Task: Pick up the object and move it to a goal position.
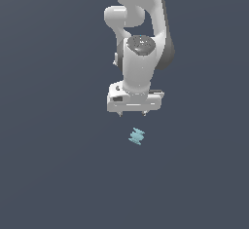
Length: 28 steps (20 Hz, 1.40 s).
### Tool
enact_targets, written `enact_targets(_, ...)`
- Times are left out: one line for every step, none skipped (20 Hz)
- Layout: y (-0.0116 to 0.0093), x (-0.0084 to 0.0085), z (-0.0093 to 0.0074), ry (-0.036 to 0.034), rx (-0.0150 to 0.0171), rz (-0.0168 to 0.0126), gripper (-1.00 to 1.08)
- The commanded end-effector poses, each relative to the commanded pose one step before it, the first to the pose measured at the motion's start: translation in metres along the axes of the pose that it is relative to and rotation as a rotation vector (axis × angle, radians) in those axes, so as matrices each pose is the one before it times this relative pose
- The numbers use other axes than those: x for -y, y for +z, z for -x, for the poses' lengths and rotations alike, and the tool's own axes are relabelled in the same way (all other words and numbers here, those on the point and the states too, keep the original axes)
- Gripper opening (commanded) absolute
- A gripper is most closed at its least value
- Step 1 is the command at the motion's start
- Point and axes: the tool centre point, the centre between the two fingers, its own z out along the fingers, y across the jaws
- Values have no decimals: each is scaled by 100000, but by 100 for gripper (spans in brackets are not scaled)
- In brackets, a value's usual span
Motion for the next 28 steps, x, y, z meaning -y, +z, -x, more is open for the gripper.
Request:
enact_targets(0,-1,0,0,0,0,100)
enact_targets(-2,66,-9,-98,2,0,100)
enact_targets(-4,175,-26,-258,8,-4,100)
enact_targets(-7,301,-43,-453,13,-7,100)
enact_targets(-13,413,-57,-636,16,-8,100)
enact_targets(-22,522,-70,-837,17,-8,100)
enact_targets(-35,594,-75,-1017,15,-4,100)
enact_targets(-42,493,-57,-925,7,4,100)
enact_targets(-44,364,-37,-772,0,11,100)
enact_targets(-42,238,-19,-598,-5,17,100)
enact_targets(-35,121,-3,-402,-7,18,100)
enact_targets(-19,13,8,-154,-6,13,100)
enact_targets(7,-64,7,129,0,-2,100)
enact_targets(29,-61,-3,284,7,-17,100)
enact_targets(49,-47,-16,407,14,-31,100)
enact_targets(68,-22,-29,510,20,-44,100)
enact_targets(88,-8,-41,633,27,-58,100)
enact_targets(108,5,-52,762,34,-71,100)
enact_targets(129,11,-63,901,42,-83,100)
enact_targets(150,12,-72,1049,49,-94,100)
enact_targets(173,0,-81,1224,56,-105,100)
enact_targets(197,-8,-90,1397,64,-114,100)
enact_targets(220,-13,-99,1564,72,-123,100)
enact_targets(243,-11,-108,1715,80,-129,100)
enact_targets(265,-5,-117,1861,88,-135,100)
enact_targets(289,-3,-126,2014,97,-138,100)
enact_targets(313,-3,-134,2173,105,-140,100)
enact_targets(337,-3,-143,2333,113,-140,100)
